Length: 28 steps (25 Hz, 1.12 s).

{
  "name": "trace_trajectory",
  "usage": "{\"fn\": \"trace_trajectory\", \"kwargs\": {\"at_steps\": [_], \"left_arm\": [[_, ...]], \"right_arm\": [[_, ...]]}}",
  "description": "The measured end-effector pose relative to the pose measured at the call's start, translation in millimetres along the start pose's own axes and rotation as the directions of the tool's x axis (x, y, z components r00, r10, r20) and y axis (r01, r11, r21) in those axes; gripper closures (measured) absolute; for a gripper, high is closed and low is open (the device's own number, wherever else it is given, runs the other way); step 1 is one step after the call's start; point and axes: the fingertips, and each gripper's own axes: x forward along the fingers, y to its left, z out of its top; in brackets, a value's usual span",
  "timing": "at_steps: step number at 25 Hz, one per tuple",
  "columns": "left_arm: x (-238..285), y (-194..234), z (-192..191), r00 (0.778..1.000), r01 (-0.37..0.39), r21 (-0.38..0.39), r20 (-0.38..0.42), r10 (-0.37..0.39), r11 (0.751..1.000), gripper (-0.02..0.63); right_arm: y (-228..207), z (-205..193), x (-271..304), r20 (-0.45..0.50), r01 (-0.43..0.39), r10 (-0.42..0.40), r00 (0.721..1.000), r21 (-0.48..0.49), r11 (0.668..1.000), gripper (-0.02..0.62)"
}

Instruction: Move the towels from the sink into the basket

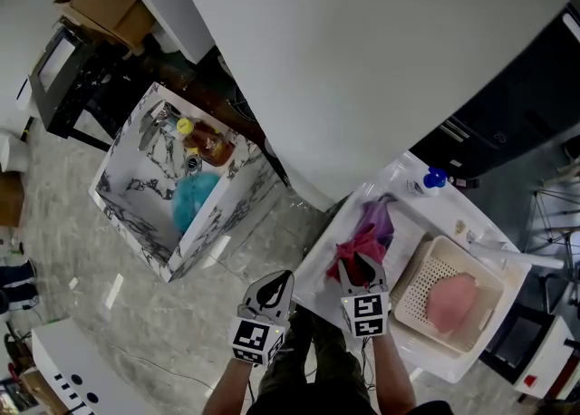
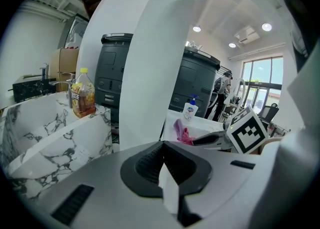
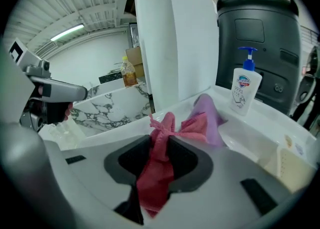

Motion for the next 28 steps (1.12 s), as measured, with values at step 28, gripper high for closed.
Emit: {"fn": "trace_trajectory", "kwargs": {"at_steps": [28], "left_arm": [[-32,-67,68,0.984,0.097,0.148,0.133,-0.117,0.984,0.603]], "right_arm": [[-33,69,-121,0.237,0.138,-0.143,0.961,0.039,0.99,0.532]]}}
